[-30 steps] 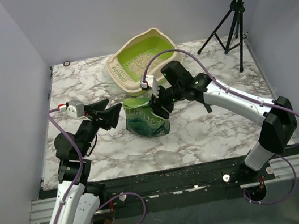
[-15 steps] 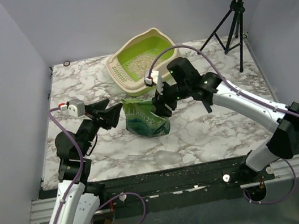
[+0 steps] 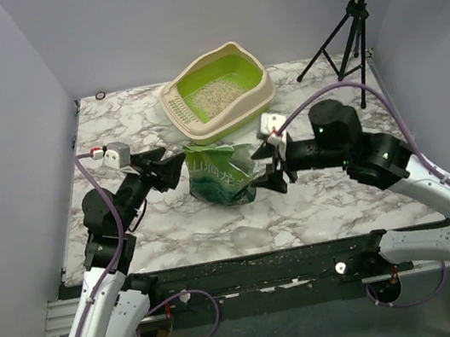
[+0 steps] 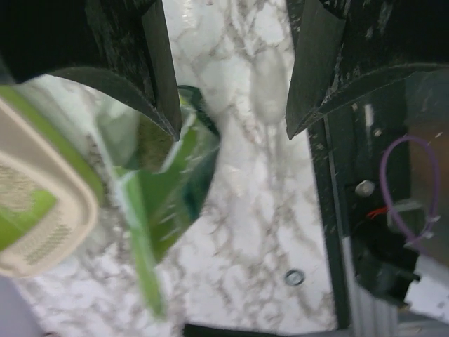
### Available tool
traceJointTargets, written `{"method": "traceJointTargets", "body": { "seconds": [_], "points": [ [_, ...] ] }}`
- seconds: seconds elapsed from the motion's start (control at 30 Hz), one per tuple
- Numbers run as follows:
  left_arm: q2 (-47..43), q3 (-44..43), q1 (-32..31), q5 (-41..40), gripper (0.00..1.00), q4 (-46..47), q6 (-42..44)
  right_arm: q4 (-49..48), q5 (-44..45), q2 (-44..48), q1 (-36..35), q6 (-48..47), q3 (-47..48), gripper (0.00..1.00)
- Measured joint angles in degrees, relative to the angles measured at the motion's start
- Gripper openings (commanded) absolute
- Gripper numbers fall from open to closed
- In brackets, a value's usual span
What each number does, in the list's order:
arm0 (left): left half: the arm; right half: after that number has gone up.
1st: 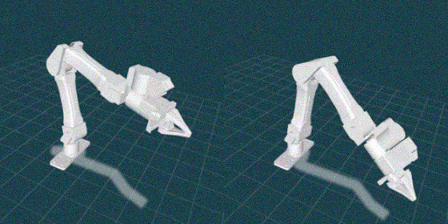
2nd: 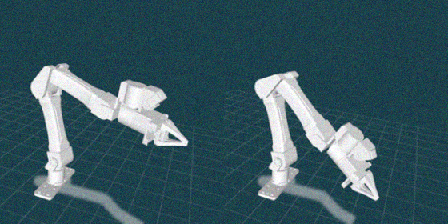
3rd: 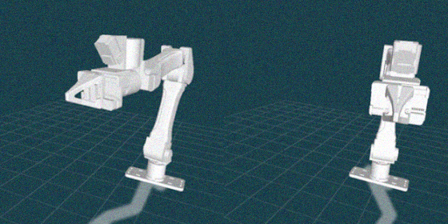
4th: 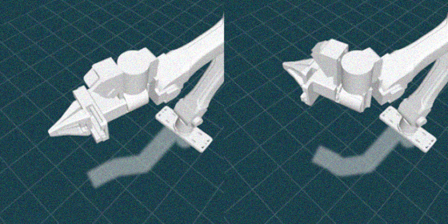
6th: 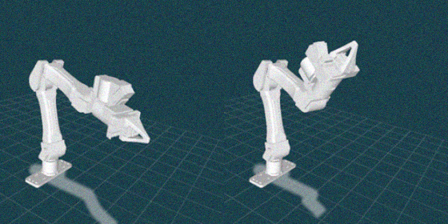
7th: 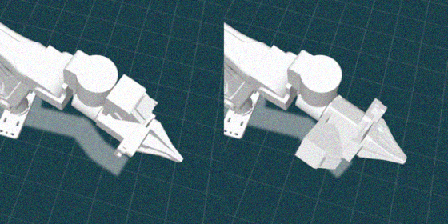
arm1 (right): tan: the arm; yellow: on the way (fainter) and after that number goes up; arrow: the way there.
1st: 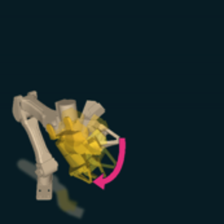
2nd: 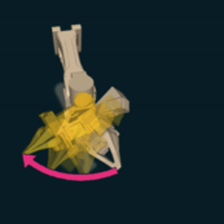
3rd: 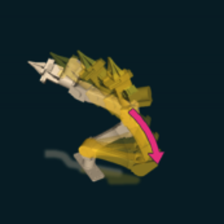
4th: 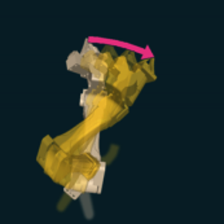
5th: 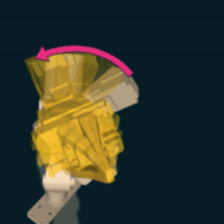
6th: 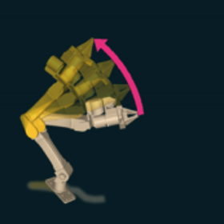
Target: Fill the litter box with clean litter
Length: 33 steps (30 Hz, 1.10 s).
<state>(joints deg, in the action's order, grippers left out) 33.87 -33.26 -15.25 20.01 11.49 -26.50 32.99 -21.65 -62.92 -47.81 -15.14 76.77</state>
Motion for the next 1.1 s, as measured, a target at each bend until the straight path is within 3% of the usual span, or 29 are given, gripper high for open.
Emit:
{"method": "traceJointTargets", "body": {
  "seconds": [0.2, 0.37, 0.77, 1.1],
  "points": [
    [3.5, -8.5, -3.19, -4.48, 0.7, -12.13, 4.04, -1.49, 0.17, -1.9, -12.52, 1.07, -10.45, 0.68],
    [-0.61, -7.98, -3.65, -9.77, 0.7, -21.22, 6.8, -5.49, 0.22, -7.72, -18.47, 2.56, -15.89, 0.67],
    [-10.49, -2.23, -3.65, -22.82, 0.7, -27.85, 11.5, -20.22, 5.22, -25.2, -21.24, 4.81, -18.86, 0.68],
    [-11.37, -2.23, -3.65, -27.63, 0.71, -28.13, 11.76, -24.79, 9.18, -39.26, -21.24, 3.26, -12.13, 0.72]
  ]
}}
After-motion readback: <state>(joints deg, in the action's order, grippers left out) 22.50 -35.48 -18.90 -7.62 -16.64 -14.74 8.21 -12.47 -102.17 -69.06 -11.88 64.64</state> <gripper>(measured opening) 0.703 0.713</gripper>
